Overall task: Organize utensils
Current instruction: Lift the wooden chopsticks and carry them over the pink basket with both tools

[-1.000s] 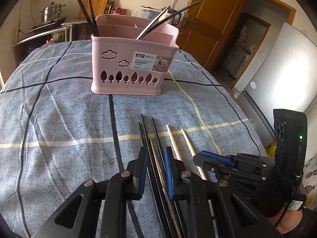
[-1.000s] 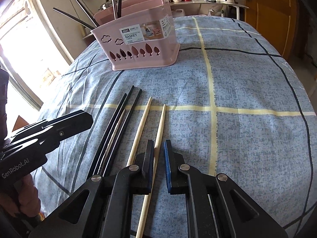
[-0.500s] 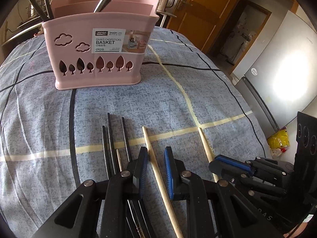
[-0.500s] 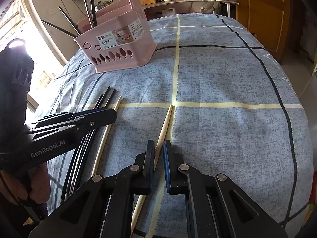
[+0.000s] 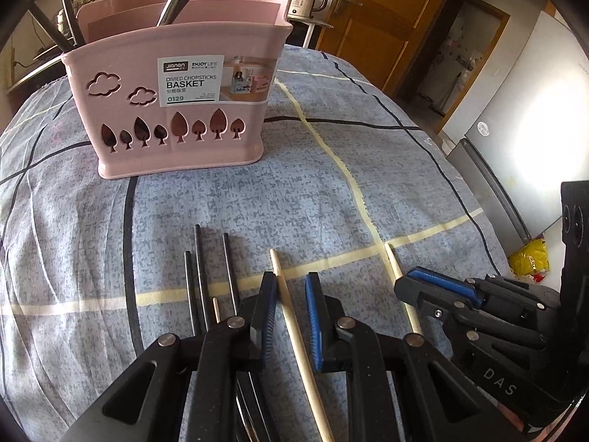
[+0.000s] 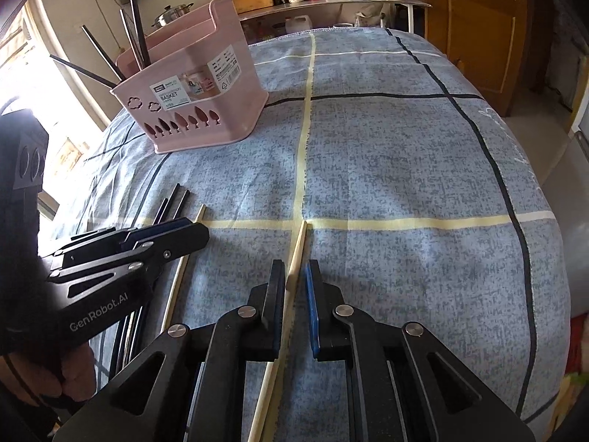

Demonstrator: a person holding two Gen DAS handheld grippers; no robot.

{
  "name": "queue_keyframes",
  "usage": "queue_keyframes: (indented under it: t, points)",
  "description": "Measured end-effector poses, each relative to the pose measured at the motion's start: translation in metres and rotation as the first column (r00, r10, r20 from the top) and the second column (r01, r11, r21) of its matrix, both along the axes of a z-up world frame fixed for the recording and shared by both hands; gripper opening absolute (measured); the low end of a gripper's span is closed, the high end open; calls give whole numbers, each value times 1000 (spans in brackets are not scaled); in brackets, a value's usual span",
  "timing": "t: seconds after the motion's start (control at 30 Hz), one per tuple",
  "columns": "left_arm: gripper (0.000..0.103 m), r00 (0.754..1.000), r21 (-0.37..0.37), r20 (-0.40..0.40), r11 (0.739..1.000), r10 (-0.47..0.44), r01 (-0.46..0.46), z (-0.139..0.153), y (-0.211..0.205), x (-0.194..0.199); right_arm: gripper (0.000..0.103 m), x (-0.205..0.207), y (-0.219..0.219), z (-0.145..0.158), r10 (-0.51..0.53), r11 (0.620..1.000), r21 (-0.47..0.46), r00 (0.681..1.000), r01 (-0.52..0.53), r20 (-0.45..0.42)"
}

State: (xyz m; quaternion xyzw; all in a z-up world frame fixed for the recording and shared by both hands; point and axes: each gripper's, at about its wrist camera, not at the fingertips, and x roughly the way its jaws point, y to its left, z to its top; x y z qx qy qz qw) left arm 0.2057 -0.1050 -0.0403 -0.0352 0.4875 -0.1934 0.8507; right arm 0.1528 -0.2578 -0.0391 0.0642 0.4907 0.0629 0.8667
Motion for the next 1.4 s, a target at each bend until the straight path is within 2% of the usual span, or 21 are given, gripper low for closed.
queue_keyframes:
  t: [0.17, 0.27, 0.57, 0.73, 0.87, 1.17, 1.4]
  points:
    - [17, 1000, 15, -2, 1000, -18, 18, 1, -8, 9, 11, 12, 2, -1, 9, 1000, -4, 1000, -9, -1]
    - [8, 1000, 43, 6, 999, -19, 19, 0, -11, 14, 6, 14, 0, -1, 2, 1000, 0, 1000, -2, -4]
    - [6, 1000, 6, 2, 1000, -16, 16, 7, -6, 20, 6, 12, -2, 11, 6, 1000, 17, 1000, -6, 23]
    - [5, 998, -17, 58, 1000, -24, 25, 34, -3, 18, 5, 10, -3, 35, 4, 1000, 30, 997, -7, 79]
    - [5, 993, -38, 118, 999, -26, 31, 66, 0, 15, 5, 7, -4, 62, 1, 999, 35, 990, -6, 141]
    - [5, 968, -80, 249, 996, -19, 40, 133, 14, 2, 5, -6, -6, 126, -13, 999, 39, 954, 1, 300]
    - [5, 956, -89, 294, 995, -17, 45, 156, 20, -15, 5, -22, -7, 146, -17, 999, 39, 936, 3, 352]
